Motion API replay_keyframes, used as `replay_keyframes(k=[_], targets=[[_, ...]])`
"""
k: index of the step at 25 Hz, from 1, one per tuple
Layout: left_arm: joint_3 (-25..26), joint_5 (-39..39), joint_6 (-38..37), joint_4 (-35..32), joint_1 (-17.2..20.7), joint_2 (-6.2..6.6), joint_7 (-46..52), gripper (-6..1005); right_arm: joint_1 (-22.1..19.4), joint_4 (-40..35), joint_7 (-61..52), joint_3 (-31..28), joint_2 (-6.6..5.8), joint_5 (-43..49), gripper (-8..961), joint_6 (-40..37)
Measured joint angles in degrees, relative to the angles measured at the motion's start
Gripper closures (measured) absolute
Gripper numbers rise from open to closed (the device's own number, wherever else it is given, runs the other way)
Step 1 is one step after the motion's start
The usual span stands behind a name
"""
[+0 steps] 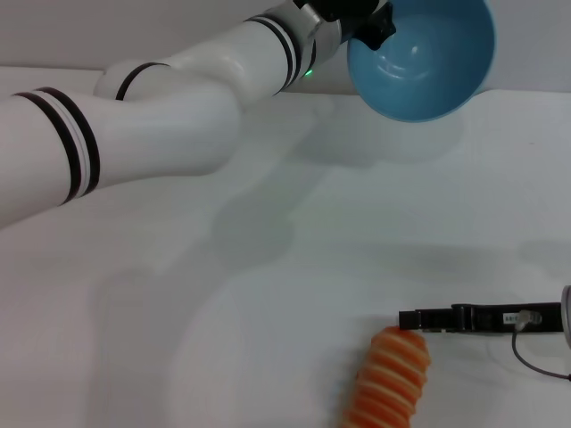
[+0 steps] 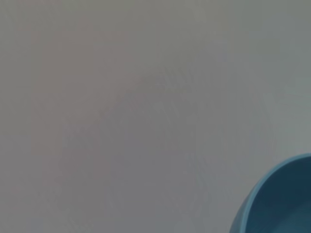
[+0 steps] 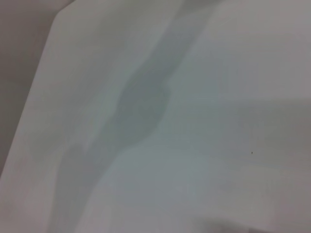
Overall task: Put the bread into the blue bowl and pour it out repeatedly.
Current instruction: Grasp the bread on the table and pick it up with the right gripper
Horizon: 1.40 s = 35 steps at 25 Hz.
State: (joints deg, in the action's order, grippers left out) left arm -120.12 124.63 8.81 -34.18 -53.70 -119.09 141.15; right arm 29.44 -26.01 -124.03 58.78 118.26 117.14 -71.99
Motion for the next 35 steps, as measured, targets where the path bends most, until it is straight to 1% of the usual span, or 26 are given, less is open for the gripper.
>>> replay_keyframes(k=[4,7,9,19,29,31,32,33,34,35], targets=[[-0.3,0.0,0.3,0.0,0.0,0.0,0.0,999,0.1,0.0,0.0,0.7,0.0,0.8,340,0.0],[-0.4,0.0,0.3,0.0,-0.1,0.0,0.0,998,0.7,0.0,0.0,3.6,0.05,1.1,344,0.2],[-0.4,0.0,0.4,0.0,-0.1,0.0,0.0,998,0.9,-0.1,0.1,4.5,0.15,1.1,346,0.3],[-0.4,0.0,0.4,0.0,0.0,0.0,0.1,999,1.5,0.0,1.6,4.6,0.5,0.8,359,0.5],[-0.4,-0.1,0.4,-0.1,0.1,0.0,0.2,999,1.8,0.7,4.2,4.4,0.58,0.4,371,0.0],[-0.4,-0.1,0.4,-0.1,0.2,0.0,0.2,999,1.6,0.7,5.8,4.3,0.6,-0.7,451,-0.1],[-0.4,-0.1,0.4,-0.1,0.2,0.0,0.2,999,1.2,0.7,8.2,4.3,0.6,-3.2,492,-0.8],[-0.4,-0.1,0.4,-0.1,0.2,0.0,0.2,999,1.2,0.7,8.2,4.3,0.6,-3.2,532,-0.8],[-0.4,-0.1,0.4,-0.2,0.3,0.0,0.2,999,0.8,0.7,9.9,4.1,0.58,-5.2,572,-1.5],[-0.4,-0.1,0.5,-0.2,0.3,0.0,0.2,999,0.5,0.7,11.2,4.0,0.53,-6.8,588,-2.0]])
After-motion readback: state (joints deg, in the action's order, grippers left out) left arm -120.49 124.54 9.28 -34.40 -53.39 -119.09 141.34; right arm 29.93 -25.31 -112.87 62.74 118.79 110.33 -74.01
